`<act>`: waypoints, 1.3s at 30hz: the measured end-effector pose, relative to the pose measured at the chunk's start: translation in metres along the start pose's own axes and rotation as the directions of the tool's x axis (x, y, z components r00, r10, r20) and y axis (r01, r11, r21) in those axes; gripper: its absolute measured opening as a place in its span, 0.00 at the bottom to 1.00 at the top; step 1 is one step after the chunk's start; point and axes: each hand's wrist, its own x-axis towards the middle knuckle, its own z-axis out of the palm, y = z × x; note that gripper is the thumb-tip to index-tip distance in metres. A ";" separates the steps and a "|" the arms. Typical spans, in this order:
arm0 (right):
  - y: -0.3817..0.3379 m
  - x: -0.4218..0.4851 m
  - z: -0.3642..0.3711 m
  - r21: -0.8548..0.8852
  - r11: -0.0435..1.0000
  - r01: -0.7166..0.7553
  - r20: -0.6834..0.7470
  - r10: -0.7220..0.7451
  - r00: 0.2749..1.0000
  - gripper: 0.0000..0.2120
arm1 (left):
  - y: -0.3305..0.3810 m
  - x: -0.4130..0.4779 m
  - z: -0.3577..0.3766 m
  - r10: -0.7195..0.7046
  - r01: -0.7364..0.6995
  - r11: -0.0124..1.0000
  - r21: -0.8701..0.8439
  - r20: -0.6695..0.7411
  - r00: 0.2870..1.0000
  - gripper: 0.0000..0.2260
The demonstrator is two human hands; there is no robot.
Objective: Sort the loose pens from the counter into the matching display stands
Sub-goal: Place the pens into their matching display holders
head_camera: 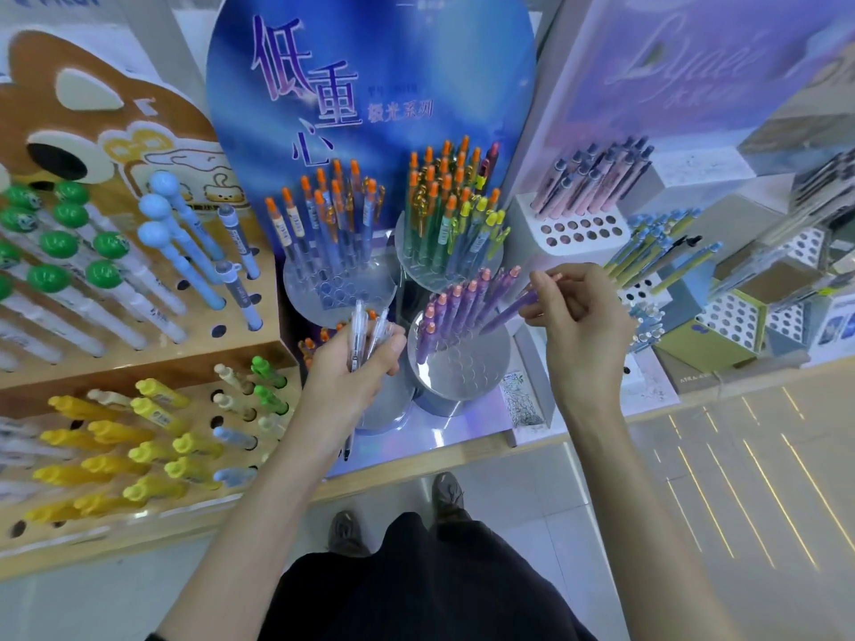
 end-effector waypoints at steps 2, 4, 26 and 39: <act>0.003 -0.001 0.001 -0.009 1.000 0.001 0.005 -0.001 1.000 0.08 | 0.000 0.000 0.001 0.004 -0.004 1.000 0.002 0.002 1.000 0.06; 0.004 -0.001 0.002 -0.004 1.000 0.003 -0.002 -0.003 1.000 0.09 | 0.000 0.000 0.001 0.000 0.000 1.000 0.001 -0.003 1.000 0.05; 0.014 -0.013 0.012 -0.118 0.990 -0.070 0.134 0.086 0.987 0.11 | 0.004 -0.002 0.000 0.007 -0.007 0.998 -0.066 -0.004 1.000 0.05; 0.009 -0.011 0.020 -0.093 0.976 -0.197 0.111 0.207 0.972 0.10 | 0.003 -0.003 0.002 0.042 -0.025 0.978 -0.205 0.079 0.996 0.04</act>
